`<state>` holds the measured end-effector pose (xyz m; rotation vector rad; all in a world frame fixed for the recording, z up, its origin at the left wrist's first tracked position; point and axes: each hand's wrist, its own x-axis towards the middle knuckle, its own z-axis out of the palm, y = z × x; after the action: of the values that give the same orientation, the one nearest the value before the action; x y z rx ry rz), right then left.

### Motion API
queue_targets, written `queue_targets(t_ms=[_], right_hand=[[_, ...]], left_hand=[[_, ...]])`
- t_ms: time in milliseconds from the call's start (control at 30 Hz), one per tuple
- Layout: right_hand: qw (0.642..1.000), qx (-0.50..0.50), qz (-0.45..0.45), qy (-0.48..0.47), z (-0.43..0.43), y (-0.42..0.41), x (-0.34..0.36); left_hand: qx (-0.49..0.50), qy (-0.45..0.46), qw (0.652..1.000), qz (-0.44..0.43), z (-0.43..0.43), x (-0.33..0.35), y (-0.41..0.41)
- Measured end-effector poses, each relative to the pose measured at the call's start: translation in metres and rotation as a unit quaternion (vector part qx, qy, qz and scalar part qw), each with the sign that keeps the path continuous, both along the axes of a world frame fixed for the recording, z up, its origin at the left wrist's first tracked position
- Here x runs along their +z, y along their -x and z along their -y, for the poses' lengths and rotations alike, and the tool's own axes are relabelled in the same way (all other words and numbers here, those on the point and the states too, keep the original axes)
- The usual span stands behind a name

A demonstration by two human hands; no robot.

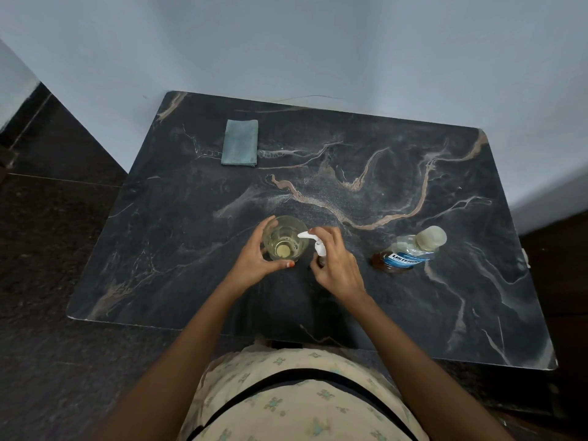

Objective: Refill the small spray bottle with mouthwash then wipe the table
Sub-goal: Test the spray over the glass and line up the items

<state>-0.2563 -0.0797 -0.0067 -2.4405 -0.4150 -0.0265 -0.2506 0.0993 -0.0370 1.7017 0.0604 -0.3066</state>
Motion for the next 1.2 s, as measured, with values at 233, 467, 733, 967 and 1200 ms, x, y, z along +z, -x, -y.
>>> queue_targets(t_ms=[233,467,733,967,1200], right_hand=[[0.993,-0.036,-0.080,-0.073,0.001,0.000,0.001],[0.988,-0.090,-0.089,-0.088,0.009,-0.013,-0.012],[0.975,-0.097,-0.112,-0.165,0.015,-0.025,-0.011],[0.978,-0.069,-0.086,-0.176,0.020,-0.020,-0.012],[0.975,-0.092,-0.111,-0.169,0.033,-0.013,-0.015]], left_hand=[[0.002,0.001,1.000,-0.002,0.000,0.001,0.000],[0.004,-0.004,1.000,-0.004,-0.001,-0.001,-0.001],[0.004,-0.007,1.000,-0.008,0.000,-0.002,-0.002],[0.007,-0.005,1.000,-0.008,0.000,-0.001,-0.002],[0.005,0.003,1.000,-0.013,0.000,-0.004,-0.003]])
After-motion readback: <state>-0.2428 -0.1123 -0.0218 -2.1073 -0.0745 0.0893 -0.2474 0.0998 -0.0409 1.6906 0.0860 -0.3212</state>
